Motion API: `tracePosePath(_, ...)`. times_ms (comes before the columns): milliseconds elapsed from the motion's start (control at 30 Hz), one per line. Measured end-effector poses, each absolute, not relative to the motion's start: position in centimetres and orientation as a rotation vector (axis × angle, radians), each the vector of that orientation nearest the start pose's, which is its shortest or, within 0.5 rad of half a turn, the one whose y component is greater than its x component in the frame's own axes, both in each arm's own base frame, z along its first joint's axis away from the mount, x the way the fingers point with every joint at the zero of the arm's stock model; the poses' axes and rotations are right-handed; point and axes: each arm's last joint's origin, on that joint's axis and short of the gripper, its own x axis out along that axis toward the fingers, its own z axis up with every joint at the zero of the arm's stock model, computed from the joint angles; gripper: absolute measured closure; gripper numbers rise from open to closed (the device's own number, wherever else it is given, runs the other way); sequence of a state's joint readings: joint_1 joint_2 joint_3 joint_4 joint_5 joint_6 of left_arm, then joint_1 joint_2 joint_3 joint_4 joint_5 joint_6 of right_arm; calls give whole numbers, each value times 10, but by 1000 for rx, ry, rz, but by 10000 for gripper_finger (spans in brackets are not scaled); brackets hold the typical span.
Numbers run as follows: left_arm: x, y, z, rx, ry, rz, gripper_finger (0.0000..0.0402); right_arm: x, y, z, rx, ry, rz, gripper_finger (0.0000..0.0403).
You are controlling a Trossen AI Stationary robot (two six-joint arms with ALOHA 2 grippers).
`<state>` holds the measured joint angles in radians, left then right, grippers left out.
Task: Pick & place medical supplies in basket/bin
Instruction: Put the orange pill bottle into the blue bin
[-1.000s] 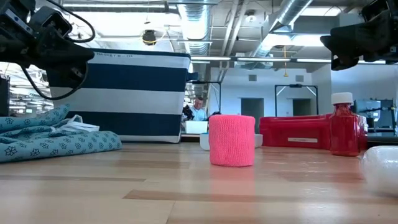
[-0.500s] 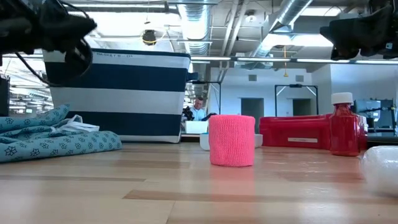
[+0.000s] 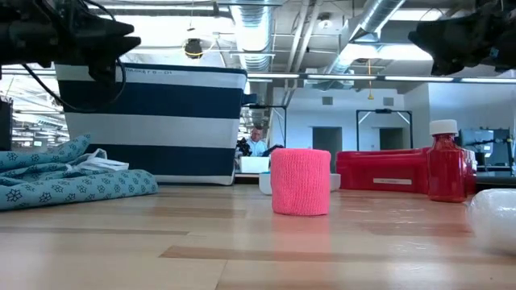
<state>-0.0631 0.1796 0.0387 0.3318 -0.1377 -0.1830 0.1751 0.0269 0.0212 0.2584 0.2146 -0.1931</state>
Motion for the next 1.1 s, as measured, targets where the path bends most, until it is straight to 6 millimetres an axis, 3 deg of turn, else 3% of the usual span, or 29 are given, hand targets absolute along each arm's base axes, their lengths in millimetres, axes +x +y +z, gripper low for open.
tracePosePath(300,107,-1,191,-213,-168,121,301,95,10,189,-52,-199,-60,269)
tracePosePath(767,107,0,189,-202,-141,146,301,97,12,170,26,5,-65,170)
tracePosePath(1100,107,1,186,-199,-112,211,301,103,21,161,105,115,8,163)
